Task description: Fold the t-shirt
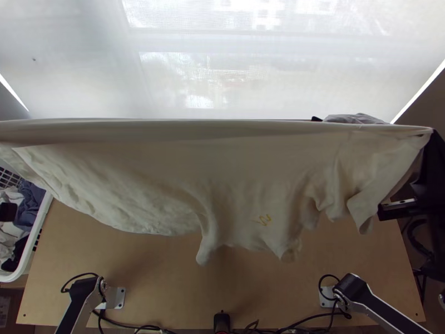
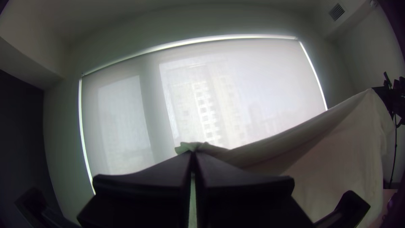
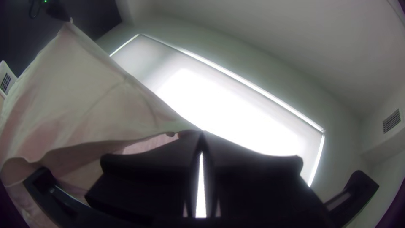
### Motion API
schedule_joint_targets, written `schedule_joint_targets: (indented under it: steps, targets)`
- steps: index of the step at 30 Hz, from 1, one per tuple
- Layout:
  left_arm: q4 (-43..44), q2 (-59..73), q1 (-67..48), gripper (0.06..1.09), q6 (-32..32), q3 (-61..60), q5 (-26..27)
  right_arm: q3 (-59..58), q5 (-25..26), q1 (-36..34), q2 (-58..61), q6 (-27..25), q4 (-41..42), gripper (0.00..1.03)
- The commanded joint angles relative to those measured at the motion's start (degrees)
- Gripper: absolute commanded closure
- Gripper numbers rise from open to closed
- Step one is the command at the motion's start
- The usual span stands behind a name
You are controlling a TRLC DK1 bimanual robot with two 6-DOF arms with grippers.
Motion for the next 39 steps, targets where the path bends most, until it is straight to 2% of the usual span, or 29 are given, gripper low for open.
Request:
schedule_joint_targets:
  steps: [1,8,10,13,20,24,30,39]
  targets:
    - [-4.9,-2.26,0.19,1.05,-1.72,2.79,0.99,2.19,2.33,0.19,-1.84,0.67,-2.06,1.0]
    - [-16.94,-3.66,0.19,1.05,-3.3,-9.69,4.15,-6.34,3.65,0.02,-4.92,3.92,-5.66,1.0]
    - [-21.25,-3.84,-0.86,1.05,-1.99,-15.4,6.09,-10.21,3.65,0.02,-6.06,4.89,-5.84,1.0]
    - [-22.22,-4.63,-2.53,1.05,-0.76,-24.98,6.44,-15.92,3.56,0.19,-6.76,5.68,-5.75,1.0]
    - [-10.26,-2.78,-2.89,1.05,-0.14,-39.13,5.3,-29.28,3.3,-1.57,-3.69,6.3,3.3,1.0]
    - [-3.58,2.84,-4.91,1.05,-0.67,-42.56,3.1,-33.5,0.31,-4.03,1.06,7.09,7.52,1.0]
    - [4.85,12.33,-7.98,1.05,-1.55,-43.35,0.55,-32.44,-3.82,-10.35,13.28,11.4,12.18,1.0]
    - [15.14,29.47,-9.92,1.05,-2.25,-38.61,-2.0,-24.09,-6.37,-14.84,32.7,13.68,16.57,1.0]
